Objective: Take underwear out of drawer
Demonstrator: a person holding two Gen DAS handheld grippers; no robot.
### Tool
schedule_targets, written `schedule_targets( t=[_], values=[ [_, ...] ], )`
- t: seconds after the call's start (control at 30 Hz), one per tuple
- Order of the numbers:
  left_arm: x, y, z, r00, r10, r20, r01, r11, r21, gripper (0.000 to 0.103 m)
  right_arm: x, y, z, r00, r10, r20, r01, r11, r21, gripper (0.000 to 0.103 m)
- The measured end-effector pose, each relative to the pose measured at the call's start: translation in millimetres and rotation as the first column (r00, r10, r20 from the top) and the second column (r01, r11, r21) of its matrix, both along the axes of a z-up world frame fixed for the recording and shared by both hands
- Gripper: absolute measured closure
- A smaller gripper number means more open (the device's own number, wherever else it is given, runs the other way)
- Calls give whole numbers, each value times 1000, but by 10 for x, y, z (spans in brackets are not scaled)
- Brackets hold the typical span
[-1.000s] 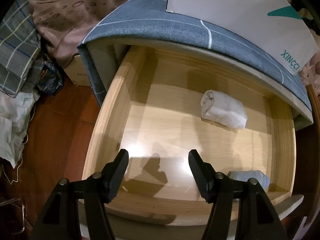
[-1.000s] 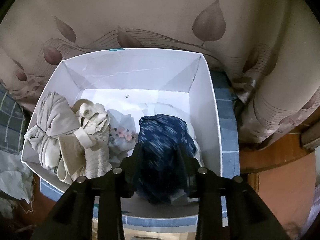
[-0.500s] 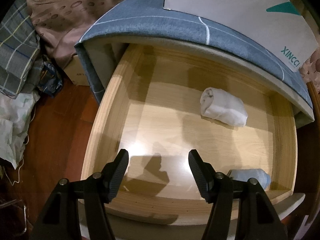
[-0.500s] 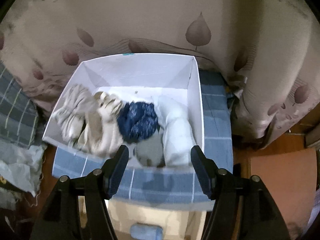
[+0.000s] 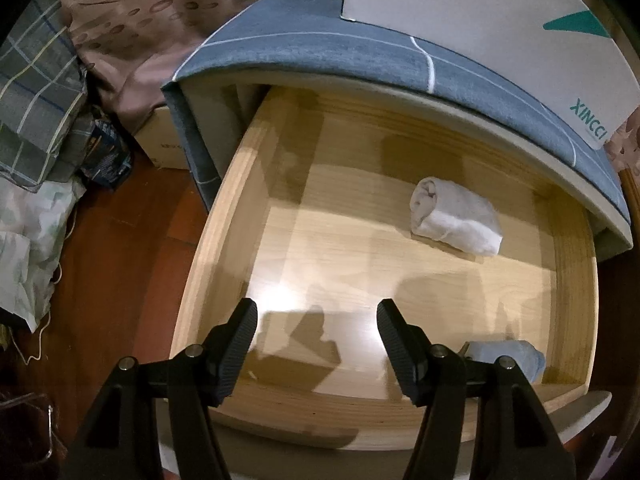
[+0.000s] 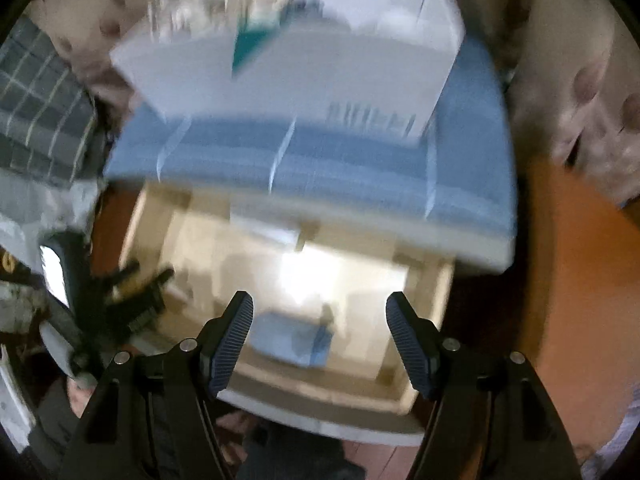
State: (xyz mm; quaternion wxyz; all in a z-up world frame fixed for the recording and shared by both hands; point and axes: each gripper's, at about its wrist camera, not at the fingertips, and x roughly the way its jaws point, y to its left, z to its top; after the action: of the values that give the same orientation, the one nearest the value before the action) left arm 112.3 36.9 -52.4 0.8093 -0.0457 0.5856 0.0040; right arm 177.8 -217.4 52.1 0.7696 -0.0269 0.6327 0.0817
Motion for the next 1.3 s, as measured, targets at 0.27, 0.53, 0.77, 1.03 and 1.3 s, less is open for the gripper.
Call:
schedule_targets(
  t=[0.27, 0.53, 0.77, 1.03, 1.3],
  values=[
    [16, 35, -16, 1000, 4, -4, -4, 1000, -7, 39, -69, 173, -931, 982, -2, -188, 6, 1000, 24, 34],
    [16, 22, -25, 1000, 5, -8, -5, 1000, -15, 39, -61, 435, -1401, 961, 29, -276, -33, 999, -8, 24],
    [20, 17, -33, 1000, 8, -11, -8, 1000, -19, 39, -131, 601, -1644, 951, 45, -306, -73, 994, -81, 18],
    [18, 11, -33, 1000, 8, -12, -9, 1000, -20, 39, -192, 412, -1786, 938, -24, -344, -13, 994, -106, 18],
    [22, 6, -42, 1000, 6, -16, -6, 1000, -16, 39, -278, 139, -1839, 929, -98, -358, 52, 989, -135, 26]
  ],
)
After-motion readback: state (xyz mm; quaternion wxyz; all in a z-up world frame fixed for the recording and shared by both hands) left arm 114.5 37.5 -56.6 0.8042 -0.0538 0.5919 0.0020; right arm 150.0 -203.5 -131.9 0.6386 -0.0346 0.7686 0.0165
